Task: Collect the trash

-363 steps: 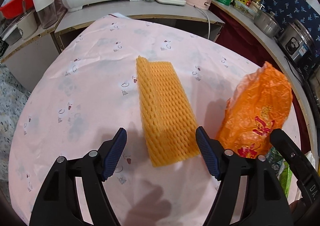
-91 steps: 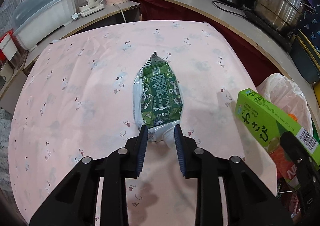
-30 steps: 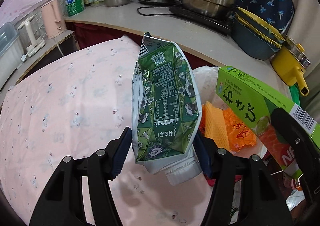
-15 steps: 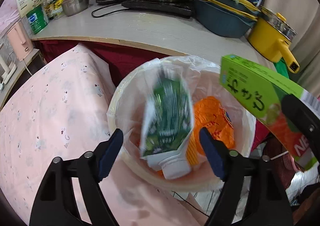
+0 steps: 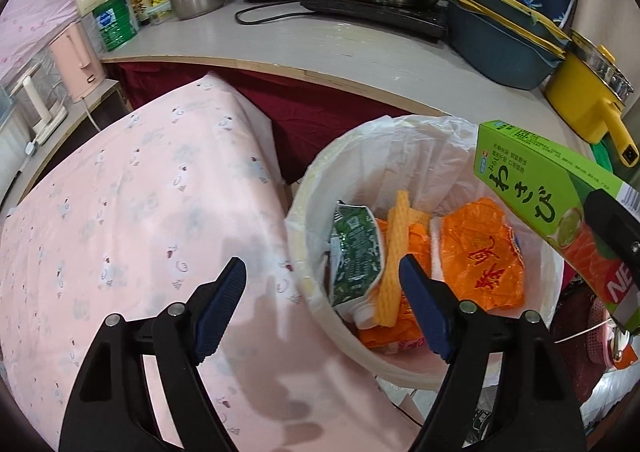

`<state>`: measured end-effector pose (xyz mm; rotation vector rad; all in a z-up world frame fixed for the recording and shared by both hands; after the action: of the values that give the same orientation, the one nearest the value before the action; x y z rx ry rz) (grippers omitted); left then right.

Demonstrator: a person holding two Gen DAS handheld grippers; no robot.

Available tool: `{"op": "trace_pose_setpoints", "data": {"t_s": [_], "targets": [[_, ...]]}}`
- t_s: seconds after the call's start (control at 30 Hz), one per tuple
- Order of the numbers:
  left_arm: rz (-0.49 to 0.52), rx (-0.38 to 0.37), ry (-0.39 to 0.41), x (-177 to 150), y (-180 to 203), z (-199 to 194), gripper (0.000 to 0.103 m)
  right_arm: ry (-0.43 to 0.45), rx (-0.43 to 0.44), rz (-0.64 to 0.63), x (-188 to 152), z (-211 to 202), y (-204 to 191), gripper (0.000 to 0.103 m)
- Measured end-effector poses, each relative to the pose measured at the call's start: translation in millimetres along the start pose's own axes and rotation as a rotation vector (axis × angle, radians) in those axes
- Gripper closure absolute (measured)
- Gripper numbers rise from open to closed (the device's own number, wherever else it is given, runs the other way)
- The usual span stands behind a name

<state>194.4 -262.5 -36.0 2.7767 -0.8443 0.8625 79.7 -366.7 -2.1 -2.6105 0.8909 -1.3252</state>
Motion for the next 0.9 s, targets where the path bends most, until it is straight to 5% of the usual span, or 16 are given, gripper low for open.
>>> {"op": "trace_pose_setpoints", "data": {"t_s": [0.13,0.23,0.9], "targets": [[-0.013,0.02,0.007,-1,-9,-2,0.028,-0.035,-0.007,-0.014,0,19,-7,0.08],[-0.013,0.031,0.011,-4,-13,-4,0.028,-0.031,-0.005,-0.008,0,20,-11,0.068],[-0.042,0.061,0.035,-23,-30,-33,0.028,-0.031,-0.011,-0.073,-13,-7,-31,0.065]]}}
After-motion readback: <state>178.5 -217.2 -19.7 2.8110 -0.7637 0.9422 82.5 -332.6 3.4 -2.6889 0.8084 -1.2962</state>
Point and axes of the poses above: each gripper's, at about its wrist camera, not at the fingertips, and z roughly the way its jaws point, y to its right, x to its top, the point moved 1 cm from there along z, roughly the way its jaws point, and after that the axes turned 4 degrees about x, right-handed, at the moved point
